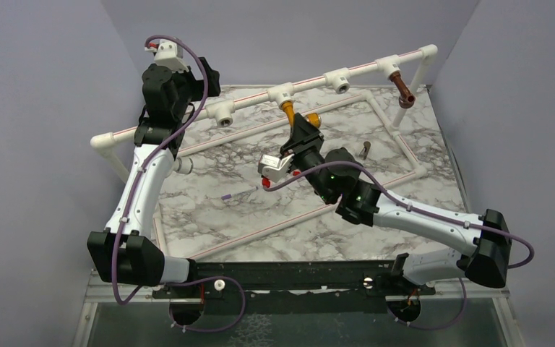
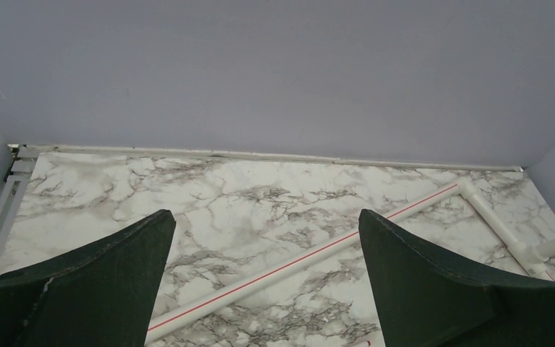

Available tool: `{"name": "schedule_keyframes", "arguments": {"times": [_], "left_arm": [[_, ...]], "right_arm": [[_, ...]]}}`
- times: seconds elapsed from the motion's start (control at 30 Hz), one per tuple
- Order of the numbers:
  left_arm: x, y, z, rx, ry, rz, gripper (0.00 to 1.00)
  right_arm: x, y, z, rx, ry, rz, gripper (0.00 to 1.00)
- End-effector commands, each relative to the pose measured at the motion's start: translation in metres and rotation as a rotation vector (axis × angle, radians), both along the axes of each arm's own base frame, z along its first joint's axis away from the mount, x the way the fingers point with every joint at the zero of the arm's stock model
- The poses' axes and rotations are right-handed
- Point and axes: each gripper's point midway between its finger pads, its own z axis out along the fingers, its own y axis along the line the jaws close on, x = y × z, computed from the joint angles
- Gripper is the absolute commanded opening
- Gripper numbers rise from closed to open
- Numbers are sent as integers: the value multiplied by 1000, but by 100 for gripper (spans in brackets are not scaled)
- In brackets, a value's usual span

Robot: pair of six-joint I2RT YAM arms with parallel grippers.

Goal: Install the water faucets

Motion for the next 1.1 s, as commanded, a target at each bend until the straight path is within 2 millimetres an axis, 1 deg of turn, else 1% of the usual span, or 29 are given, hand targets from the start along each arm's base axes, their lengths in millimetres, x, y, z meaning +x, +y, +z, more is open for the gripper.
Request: {"name": "schedule_keyframes", "arguments": {"times": [0.0, 0.07, 0.27, 0.5, 0.6, 0.77, 0.93, 1.07], "left_arm": [[-6, 14, -95, 4, 290, 13, 99], [-6, 14, -95, 4, 290, 13, 99], [-6, 14, -94, 2, 288, 10, 99], [-6, 14, -94, -1, 288, 10, 99], [-6, 15, -93, -1, 286, 11, 99], [-7, 14, -92, -2, 284, 9, 99], [-7, 14, -92, -4, 284, 7, 99], [-7, 14, -93, -5, 286, 8, 99]], "right_arm": [[4, -6, 4, 234, 84, -40, 0], [1, -4, 6, 343, 129, -14, 0], [-6, 7, 11, 730, 338, 86, 1], [-20, 27, 10, 1148, 606, 228, 1], [-24, 29, 10, 1301, 679, 263, 0], [-25, 27, 14, 1559, 781, 284, 1], [-27, 19, 18, 1827, 880, 288, 1], [-26, 15, 9, 2049, 979, 260, 0]]}}
